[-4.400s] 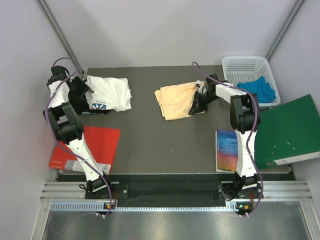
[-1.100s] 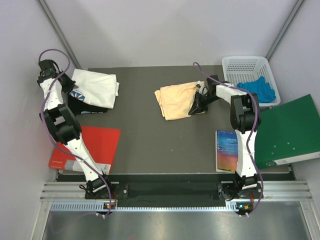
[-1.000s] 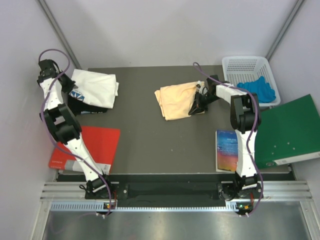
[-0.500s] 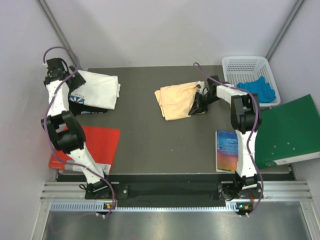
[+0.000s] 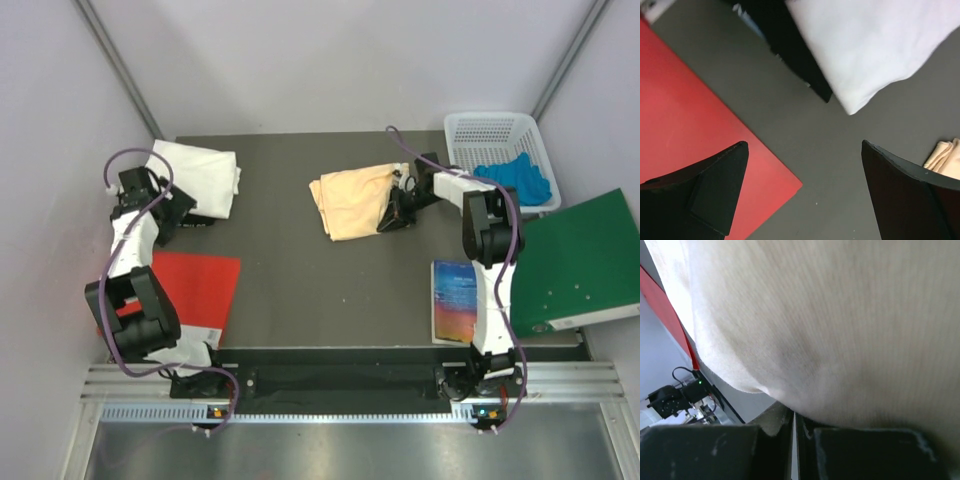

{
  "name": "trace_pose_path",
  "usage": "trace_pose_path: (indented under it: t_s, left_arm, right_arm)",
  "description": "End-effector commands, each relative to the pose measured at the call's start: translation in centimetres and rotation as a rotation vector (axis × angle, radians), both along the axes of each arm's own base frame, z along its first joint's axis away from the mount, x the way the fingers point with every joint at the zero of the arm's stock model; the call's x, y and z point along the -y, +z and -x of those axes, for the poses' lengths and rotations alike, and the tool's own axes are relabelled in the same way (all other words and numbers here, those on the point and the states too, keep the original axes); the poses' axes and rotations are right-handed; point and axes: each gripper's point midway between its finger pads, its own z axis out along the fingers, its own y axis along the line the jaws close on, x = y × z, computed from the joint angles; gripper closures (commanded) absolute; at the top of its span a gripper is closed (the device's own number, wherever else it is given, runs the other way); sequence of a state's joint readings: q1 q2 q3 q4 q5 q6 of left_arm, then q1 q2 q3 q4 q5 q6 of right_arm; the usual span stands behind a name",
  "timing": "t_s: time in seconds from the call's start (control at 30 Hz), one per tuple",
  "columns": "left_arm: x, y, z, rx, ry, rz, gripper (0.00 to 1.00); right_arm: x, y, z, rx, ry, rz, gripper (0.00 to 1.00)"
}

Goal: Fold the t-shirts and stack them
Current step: Put the neatly folded tshirt into the corner of the board with the left arm

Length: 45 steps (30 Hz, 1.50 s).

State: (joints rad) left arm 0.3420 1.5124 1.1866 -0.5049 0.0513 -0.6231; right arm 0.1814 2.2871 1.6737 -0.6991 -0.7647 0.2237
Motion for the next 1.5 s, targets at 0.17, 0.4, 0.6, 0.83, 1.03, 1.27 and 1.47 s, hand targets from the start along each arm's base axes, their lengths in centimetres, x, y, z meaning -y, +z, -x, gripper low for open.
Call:
trace_pose_path:
  t_s: [0.17,0.4,0.6,0.83,1.03,1.27,1.47]
  left_arm:
    - [-0.9,-4.8,0.2,-0.045,0.211,0.139,0.01]
    - [-3.2,-7.0,-2.1,-0.002,0.292,0.189,0.01]
    - [-4.3,-8.3,-4.6,0.012,0.32,0.212,0.01]
    - [-4.2,-7.2,-8.0,0.135,0.295,0.276,0.01]
    - [-4.1,-6.8,-7.9,0.145,0.277,0.267,0.02]
    - [-3.7,-8.8,-7.8,0.141,0.291,0.306,0.04]
    - [-3.7,-10.9,-10.9,0.13,0.255,0.365,1.0]
  right_arm:
    - [0.5,-0.6,2.0,-0.001,0.036,0.052,0.99]
    - [0.4,-0.1,1.8,0.01,0.038,0.042,0.98]
    - [0.4,0.1,1.8,0.011,0.038,0.038,0.97]
    - [0.4,0.2,1.8,0.008,0.041,0.038,0.97]
    - [0.5,-0.2,2.1,-0.006,0.046,0.039,0.97]
    - [0.5,-0.3,2.1,-0.01,0.049,0.045,0.97]
    - [0.8,-0.3,2.1,-0.016,0.049,0.056,0.96]
